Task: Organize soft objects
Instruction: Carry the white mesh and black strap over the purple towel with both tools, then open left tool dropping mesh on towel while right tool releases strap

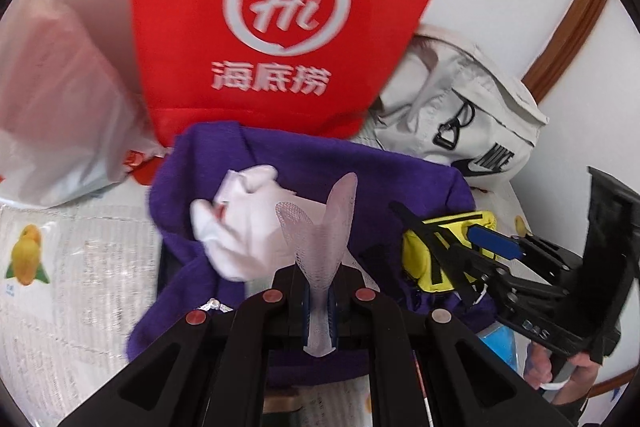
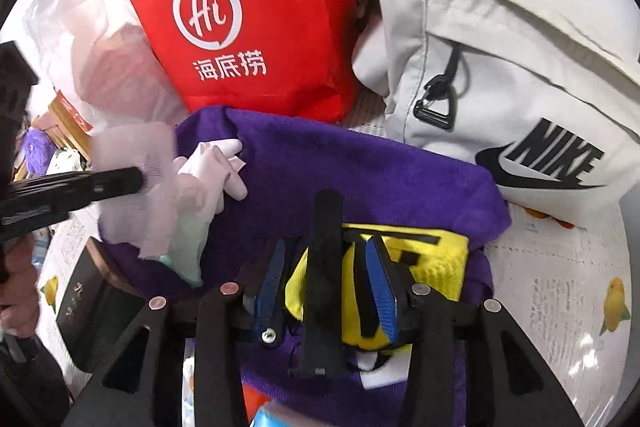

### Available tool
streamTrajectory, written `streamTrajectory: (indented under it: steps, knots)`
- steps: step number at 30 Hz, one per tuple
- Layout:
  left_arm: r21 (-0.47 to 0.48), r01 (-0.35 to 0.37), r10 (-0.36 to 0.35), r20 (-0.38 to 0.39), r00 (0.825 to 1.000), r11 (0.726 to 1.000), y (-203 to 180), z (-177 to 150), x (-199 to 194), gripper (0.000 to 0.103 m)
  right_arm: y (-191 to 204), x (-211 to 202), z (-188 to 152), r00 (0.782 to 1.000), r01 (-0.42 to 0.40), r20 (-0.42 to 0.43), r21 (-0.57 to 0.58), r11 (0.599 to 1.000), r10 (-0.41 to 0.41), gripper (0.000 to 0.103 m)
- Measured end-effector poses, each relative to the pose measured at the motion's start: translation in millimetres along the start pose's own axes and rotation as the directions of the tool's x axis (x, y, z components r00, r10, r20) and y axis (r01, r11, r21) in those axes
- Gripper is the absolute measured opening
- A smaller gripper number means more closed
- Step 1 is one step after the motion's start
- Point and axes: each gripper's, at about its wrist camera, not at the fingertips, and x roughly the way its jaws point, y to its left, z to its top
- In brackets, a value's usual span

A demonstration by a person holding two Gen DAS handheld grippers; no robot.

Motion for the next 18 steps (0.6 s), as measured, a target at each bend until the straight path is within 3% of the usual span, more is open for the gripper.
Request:
streamTrajectory:
  steps: [4,12,17,18]
  knots:
    - [0.014,0.037,-0.037,-0.045,0.998,0.999,-12.3,2.5,19.9,0.007,-2.2,-11.3,-5.3,1.000,0.002,0.025,0.017,1.000,-0.002,0.044]
    - [0.066,0.005,0.001,-0.093,0.996,0.998,-24.2,0.9,45.9,0.013,-14.4,-31.6,-16.6,0.998,-0.021,0.068,0.079,0.997,0.015,0.044]
    - [0.091,-0.008,0.017,-0.095,0.995,0.996,-34.5,2.4,51.8,0.056,-17.1,-33.9,-19.6,0.997,-0.029,0.068,0.092,0.995,0.022,0.044]
    - [0.098,-0.016,0.025,-0.089,0.996,0.995,-35.9,2.3,50.2,0.060,-16.8,-36.5,-21.7,0.997,-0.027,0.070,0.090,0.996,0.021,0.044]
